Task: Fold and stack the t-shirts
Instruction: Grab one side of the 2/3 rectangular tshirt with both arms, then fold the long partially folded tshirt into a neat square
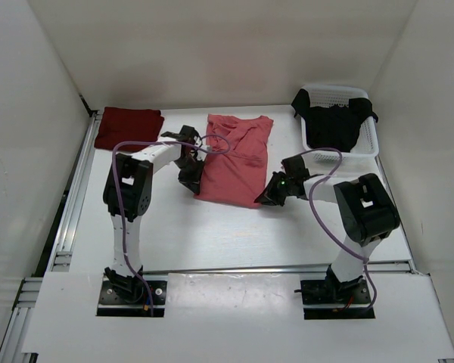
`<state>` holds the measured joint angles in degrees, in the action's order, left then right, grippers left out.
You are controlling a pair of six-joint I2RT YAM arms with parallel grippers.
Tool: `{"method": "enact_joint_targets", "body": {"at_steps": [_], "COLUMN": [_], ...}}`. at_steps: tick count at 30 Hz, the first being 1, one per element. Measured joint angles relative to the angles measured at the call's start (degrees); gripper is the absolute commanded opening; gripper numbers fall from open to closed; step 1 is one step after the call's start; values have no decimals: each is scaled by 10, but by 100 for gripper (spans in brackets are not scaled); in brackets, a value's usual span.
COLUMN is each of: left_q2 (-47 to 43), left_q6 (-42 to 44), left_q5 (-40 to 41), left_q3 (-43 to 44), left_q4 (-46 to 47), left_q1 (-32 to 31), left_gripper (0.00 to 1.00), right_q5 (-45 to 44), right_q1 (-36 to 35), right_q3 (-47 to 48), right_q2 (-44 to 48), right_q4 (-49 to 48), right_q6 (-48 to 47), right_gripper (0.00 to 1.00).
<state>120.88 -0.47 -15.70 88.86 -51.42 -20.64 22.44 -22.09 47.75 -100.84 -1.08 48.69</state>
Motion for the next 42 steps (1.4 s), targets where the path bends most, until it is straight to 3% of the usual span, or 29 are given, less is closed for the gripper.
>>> {"method": "enact_joint_targets", "body": {"at_steps": [6, 10, 15, 21, 25, 28, 36, 42], "left_q2": [-19, -81, -179, -287, -380, -419, -257, -114], "left_q6": [0, -2, -5, -5, -7, -8, -4, -4], "left_q5": [4, 10, 29, 55, 96, 123, 136, 131], "left_q3": [-27, -113, -187, -196, -201, -175, 104, 197], "left_q4": [2, -18, -110, -205, -226, -248, -255, -254], "left_q1": [-1, -7, -29, -70, -86, -96, -90, -66], "left_gripper": [10, 10, 10, 10, 10, 10, 10, 10], "right_q5": [-3, -7, -20, -66, -106, -131, -148, -109], "right_q1": [6, -14, -96, -215, -293, -313, -207, -97], "right_q3": [-10, -49, -85, -92, -56, -2, 91, 118], "right_q2": [23, 120, 276, 404, 439, 441, 381, 264], "right_q4": [18, 77, 177, 289, 358, 389, 441, 422], "right_q6": [-3, -14, -19, 23, 61, 73, 24, -42], "right_gripper": [0, 0, 0, 0, 0, 0, 0, 0]}}
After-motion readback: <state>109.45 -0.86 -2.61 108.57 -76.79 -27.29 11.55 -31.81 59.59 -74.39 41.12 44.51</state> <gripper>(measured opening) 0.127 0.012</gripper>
